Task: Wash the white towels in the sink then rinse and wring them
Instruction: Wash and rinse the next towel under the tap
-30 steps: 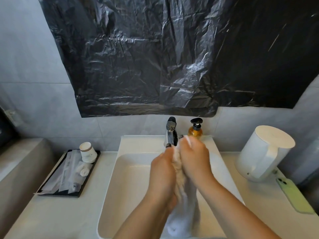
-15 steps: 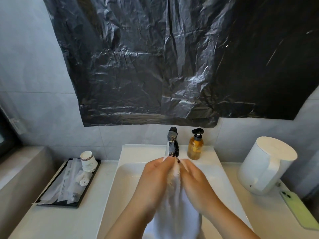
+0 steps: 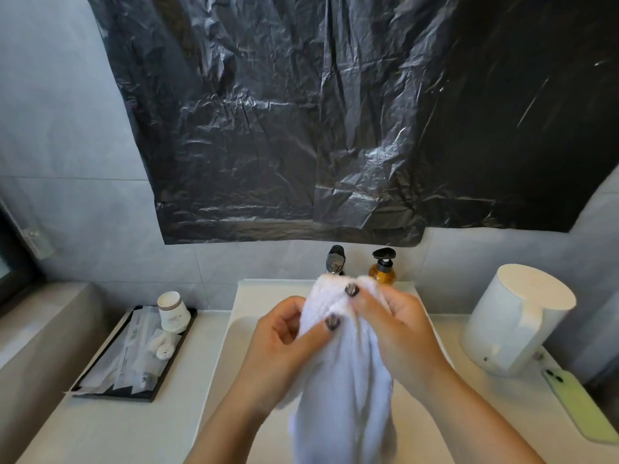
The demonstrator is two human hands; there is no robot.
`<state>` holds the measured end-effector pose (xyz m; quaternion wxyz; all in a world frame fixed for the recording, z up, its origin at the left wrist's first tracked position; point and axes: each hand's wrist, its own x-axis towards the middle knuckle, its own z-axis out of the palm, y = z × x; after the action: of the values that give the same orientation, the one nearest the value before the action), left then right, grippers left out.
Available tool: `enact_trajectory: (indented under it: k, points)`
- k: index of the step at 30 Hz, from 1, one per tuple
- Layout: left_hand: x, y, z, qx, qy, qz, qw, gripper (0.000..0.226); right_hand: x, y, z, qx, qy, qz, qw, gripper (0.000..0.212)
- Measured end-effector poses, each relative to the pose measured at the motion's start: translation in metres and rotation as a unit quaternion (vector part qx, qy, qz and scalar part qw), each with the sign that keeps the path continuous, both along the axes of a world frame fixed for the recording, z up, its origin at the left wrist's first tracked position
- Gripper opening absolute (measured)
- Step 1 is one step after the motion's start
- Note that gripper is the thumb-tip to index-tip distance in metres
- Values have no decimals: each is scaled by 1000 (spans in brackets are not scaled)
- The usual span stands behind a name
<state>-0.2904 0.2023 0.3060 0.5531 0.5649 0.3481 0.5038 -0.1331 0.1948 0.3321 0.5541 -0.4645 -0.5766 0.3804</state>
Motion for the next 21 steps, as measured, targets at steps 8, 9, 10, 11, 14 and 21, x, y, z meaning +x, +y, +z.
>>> enact_trajectory:
  k: [8,9,10,11,14,21]
  points:
    - [-5,-1,-43,-103,1,-31,994,34,7,30,40,-29,40,-119,992,45]
    - [-3,-2,-43,-114,0,-13,993,25,11,36,36,-44,15,-138,989,45]
    - [-1,-2,-43,-119,11,14,993,17,14,42,31,-58,3,-158,986,45]
    - [1,-1,-44,-127,16,53,990,17,19,47,24,-76,1,-184,980,44]
    - [2,2,-43,-200,-58,146,967,22,28,47,9,-64,22,-286,956,42]
    - [29,14,-51,-277,-285,80,914,19,-53,-7,-62,81,-264,-129,952,40]
